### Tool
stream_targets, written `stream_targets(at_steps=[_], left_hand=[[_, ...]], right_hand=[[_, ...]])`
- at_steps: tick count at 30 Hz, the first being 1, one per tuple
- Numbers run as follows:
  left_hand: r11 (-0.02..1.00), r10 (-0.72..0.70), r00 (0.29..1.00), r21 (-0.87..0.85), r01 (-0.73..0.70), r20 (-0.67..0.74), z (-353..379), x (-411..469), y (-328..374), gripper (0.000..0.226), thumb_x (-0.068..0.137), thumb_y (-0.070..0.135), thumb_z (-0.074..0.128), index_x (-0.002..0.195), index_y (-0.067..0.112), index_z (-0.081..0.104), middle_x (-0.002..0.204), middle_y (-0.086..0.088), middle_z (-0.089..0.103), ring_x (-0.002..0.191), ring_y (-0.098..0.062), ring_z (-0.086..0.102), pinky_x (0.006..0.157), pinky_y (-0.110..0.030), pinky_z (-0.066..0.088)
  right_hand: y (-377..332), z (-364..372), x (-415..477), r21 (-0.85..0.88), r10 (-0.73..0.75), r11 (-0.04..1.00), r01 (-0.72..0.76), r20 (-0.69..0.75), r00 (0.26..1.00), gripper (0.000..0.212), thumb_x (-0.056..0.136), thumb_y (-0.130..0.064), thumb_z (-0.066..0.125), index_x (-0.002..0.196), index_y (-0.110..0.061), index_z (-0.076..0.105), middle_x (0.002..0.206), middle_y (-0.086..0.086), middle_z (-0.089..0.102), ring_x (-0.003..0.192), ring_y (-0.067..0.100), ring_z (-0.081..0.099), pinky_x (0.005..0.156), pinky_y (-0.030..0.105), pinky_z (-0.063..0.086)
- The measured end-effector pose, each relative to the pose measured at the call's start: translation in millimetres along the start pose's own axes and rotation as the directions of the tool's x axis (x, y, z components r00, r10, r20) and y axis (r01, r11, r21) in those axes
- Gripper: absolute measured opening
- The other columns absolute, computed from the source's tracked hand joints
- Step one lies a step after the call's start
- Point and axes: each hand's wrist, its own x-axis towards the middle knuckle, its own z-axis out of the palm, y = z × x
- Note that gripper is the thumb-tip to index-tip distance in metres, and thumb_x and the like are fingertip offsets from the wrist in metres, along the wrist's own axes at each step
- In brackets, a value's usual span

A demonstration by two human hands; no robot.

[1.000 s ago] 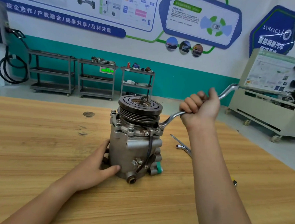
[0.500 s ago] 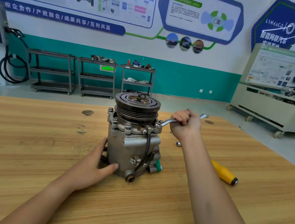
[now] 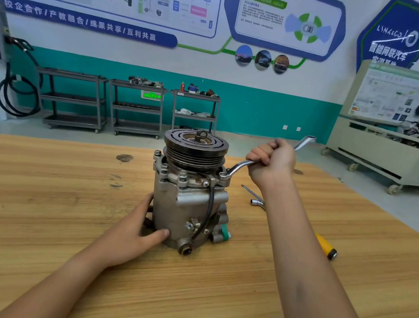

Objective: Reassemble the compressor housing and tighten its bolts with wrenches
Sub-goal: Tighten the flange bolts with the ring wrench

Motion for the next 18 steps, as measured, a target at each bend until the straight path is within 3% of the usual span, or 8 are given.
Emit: stream_targets(at_steps=[4, 7, 11, 14, 16, 18], left_hand=[[1.0, -0.005, 1.0, 0.006, 0.005, -0.001, 0, 0, 1, 0.077, 0.08, 0.039, 0.066, 0.123, 0.059, 0.006, 0.116, 0.031, 0.038, 0.101, 0.005, 0.055, 0.079, -0.009, 0.041], [1.0, -0.01, 1.0, 0.015, 0.01, -0.001, 0, 0, -1, 0.078, 0.081, 0.038, 0.067, 0.126, 0.057, 0.005, 0.121, 0.022, 0.04, 0.101, 0.003, 0.056, 0.08, -0.011, 0.041], [0.999, -0.016, 1.0, 0.032, 0.016, 0.004, 0, 1, -2, 0.083, 0.081, 0.039, 0.066, 0.138, 0.047, 0.006, 0.124, 0.018, 0.04, 0.102, 0.003, 0.054, 0.084, -0.017, 0.042], [1.0, -0.017, 1.0, 0.021, 0.017, 0.007, 0, 1, -1, 0.084, 0.081, 0.039, 0.066, 0.141, 0.043, 0.008, 0.125, 0.016, 0.039, 0.105, 0.0, 0.053, 0.088, -0.021, 0.043], [1.0, -0.01, 1.0, 0.018, 0.01, 0.006, 1, 1, 0, 0.083, 0.081, 0.038, 0.066, 0.139, 0.045, 0.007, 0.126, 0.016, 0.039, 0.107, -0.001, 0.053, 0.089, -0.021, 0.043], [1.0, -0.008, 1.0, 0.019, 0.008, 0.005, 1, 1, -1, 0.081, 0.081, 0.039, 0.066, 0.135, 0.049, 0.006, 0.124, 0.016, 0.04, 0.104, 0.001, 0.053, 0.086, -0.018, 0.043]], right_hand=[[7, -4, 13, 0.039, 0.171, 0.984, -0.172, 0.024, 0.985, 0.044, 0.1, -0.02, 0.032, 0.056, -0.018, 0.029, 0.033, -0.007, 0.021, 0.023, 0.008, 0.019, 0.031, 0.012, 0.018], [10, -12, 12, 0.155, 0.154, 0.976, -0.154, 0.01, 0.988, 0.045, 0.1, -0.02, 0.032, 0.056, -0.017, 0.028, 0.033, -0.006, 0.021, 0.023, 0.008, 0.019, 0.03, 0.011, 0.019], [10, -20, -9, 0.19, -0.084, 0.977, 0.097, -0.076, 0.994, 0.041, 0.1, -0.021, 0.031, 0.059, -0.017, 0.029, 0.037, -0.006, 0.022, 0.027, 0.009, 0.02, 0.033, 0.012, 0.024], [17, -21, -38, 0.119, -0.304, 0.941, 0.317, -0.113, 0.946, 0.04, 0.1, -0.023, 0.031, 0.061, -0.018, 0.031, 0.04, -0.007, 0.023, 0.032, 0.01, 0.023, 0.04, 0.014, 0.032], [26, -25, -58, 0.054, -0.449, 0.89, 0.453, -0.067, 0.891, 0.041, 0.1, -0.022, 0.032, 0.059, -0.019, 0.033, 0.041, -0.006, 0.023, 0.036, 0.012, 0.025, 0.045, 0.018, 0.038], [38, -32, -77, 0.011, -0.586, 0.809, 0.587, 0.071, 0.807, 0.049, 0.099, -0.021, 0.032, 0.051, -0.023, 0.04, 0.039, -0.007, 0.026, 0.038, 0.013, 0.029, 0.051, 0.021, 0.043]])
